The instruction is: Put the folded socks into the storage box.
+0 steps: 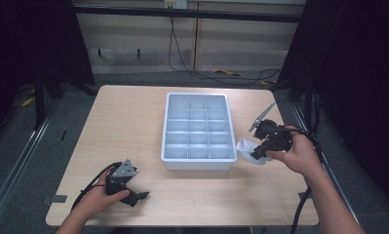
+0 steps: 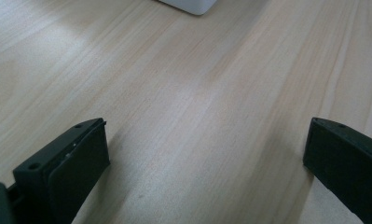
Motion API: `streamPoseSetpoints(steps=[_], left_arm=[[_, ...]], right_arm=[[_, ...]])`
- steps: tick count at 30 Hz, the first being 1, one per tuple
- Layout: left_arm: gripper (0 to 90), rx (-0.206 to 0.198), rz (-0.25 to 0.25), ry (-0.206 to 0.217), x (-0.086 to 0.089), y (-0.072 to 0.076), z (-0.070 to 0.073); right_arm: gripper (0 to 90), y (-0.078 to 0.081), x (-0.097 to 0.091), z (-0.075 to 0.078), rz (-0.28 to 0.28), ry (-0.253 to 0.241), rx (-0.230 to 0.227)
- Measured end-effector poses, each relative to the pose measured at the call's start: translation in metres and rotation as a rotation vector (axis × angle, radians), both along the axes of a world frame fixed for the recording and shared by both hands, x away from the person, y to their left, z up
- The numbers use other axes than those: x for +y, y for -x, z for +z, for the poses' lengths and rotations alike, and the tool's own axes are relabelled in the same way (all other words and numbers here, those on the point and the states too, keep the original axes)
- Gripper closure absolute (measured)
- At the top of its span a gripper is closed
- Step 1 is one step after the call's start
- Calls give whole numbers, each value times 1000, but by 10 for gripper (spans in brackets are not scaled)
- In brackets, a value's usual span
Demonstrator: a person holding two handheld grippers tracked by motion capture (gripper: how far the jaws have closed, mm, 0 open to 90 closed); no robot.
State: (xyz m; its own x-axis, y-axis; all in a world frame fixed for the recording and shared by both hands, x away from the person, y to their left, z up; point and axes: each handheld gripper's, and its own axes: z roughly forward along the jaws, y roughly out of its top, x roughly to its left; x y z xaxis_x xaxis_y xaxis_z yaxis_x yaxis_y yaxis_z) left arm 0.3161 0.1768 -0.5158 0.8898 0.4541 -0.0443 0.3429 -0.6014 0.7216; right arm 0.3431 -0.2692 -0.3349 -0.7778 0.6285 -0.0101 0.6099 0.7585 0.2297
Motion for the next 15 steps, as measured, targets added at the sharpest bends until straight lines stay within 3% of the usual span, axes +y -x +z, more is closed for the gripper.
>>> streamPoseSetpoints(steps=[6, 15], left_arm=[[0, 0, -1, -1, 0, 0, 0], [0, 0, -1, -1, 0, 0, 0]], right_arm=[[808, -4, 2, 15, 8, 3, -17], [807, -10, 12, 23, 16, 2, -29]])
